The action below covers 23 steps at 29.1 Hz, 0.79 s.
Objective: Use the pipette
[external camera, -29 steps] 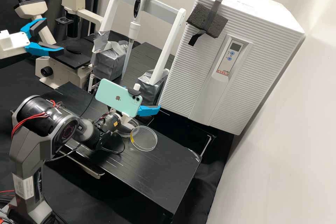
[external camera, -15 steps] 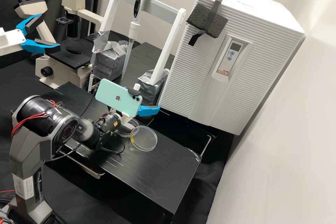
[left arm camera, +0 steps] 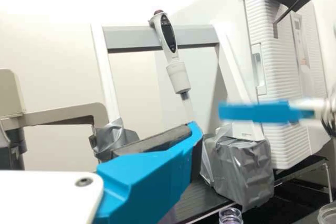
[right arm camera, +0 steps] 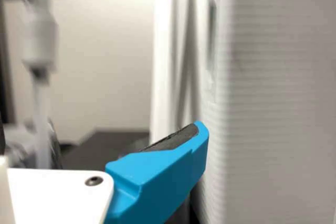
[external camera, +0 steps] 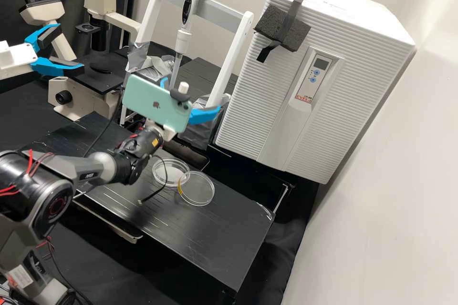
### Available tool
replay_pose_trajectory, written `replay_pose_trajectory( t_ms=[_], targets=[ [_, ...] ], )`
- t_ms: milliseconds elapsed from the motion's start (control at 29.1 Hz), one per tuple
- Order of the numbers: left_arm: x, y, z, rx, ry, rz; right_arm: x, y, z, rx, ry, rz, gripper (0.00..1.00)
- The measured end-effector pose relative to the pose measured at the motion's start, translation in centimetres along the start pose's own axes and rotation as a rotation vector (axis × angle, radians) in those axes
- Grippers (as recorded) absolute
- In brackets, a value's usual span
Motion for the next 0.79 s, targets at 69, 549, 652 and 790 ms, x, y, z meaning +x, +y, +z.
replay_pose_trajectory(
  t_ms=[69,549,652,790],
  targets=[
    [0.02,-0.1,0.0,-0.002,0.0,-0.002,0.8,0.5,-1.7,0.012,0.03,0.006,1.0],
    [-0.14,-0.7,0.1,-0.02,0.011,-0.021,7.8,-0.3,-7.2,-0.068,-0.036,-0.048,1.0],
    [-0.13,-0.7,0.1,-0.02,0.011,-0.022,8.9,-0.5,-7.3,-0.077,-0.064,-0.06,1.0],
    [-0.04,-1.0,0.0,-0.022,0.013,-0.033,9.9,-0.6,-7.2,-0.08,-0.092,-0.061,1.0]
  ],
)
